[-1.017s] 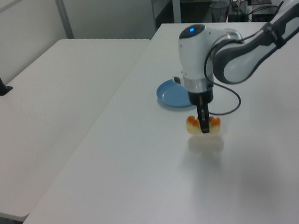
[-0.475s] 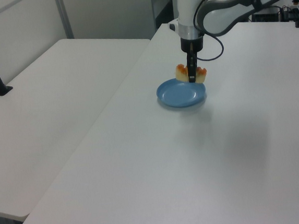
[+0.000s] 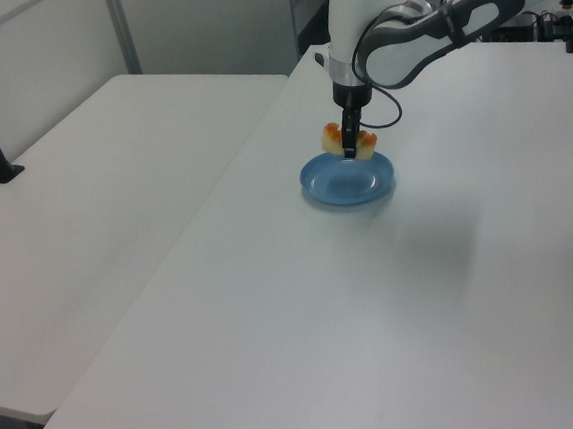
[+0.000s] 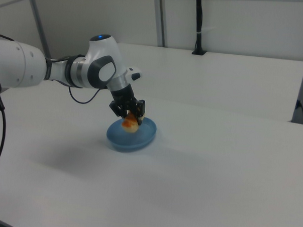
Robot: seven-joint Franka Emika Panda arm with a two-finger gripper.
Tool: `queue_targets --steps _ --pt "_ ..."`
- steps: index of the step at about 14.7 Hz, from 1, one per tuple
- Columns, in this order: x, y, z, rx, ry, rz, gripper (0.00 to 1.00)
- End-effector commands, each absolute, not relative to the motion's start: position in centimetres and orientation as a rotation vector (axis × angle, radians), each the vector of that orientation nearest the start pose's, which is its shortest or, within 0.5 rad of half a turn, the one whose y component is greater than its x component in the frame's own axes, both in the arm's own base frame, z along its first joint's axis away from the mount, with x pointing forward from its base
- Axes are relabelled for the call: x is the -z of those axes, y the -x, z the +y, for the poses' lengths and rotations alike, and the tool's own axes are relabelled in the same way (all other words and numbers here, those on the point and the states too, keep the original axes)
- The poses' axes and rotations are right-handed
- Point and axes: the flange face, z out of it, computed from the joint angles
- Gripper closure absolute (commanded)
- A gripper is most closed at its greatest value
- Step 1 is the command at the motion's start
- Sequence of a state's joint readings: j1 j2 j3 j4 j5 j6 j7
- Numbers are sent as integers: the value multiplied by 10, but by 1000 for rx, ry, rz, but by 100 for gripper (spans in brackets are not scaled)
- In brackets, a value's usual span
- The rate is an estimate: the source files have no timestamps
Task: Put the bread on a plate
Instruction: 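Lower the bread roll onto the plate and open the gripper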
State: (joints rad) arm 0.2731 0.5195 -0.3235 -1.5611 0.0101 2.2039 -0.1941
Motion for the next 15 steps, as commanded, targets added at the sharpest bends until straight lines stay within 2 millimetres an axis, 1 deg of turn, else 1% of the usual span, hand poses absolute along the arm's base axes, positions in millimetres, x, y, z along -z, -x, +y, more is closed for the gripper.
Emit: queue_targets --steps 1,2,4,5,6,7,10,11,12,13,14,15 --pt "-352 -723 5 229 3293 -323 46" --pt "-345 -723 6 212 3292 -324 42" --pt "-342 -721 19 197 3272 -319 41" --pt "-340 -721 22 196 3260 -270 38" --pt "-338 -721 27 194 3255 -256 25" --pt "-337 -720 27 192 3254 -253 0" --pt "-338 -720 28 188 3261 -266 0" --pt "-343 -719 28 195 3260 -263 0" --pt "-356 -717 27 190 3257 -241 0" --pt "-378 -713 25 197 3253 -172 0" --pt "-400 -708 20 210 3245 -138 0" --pt "-429 -697 16 188 3231 -113 0"
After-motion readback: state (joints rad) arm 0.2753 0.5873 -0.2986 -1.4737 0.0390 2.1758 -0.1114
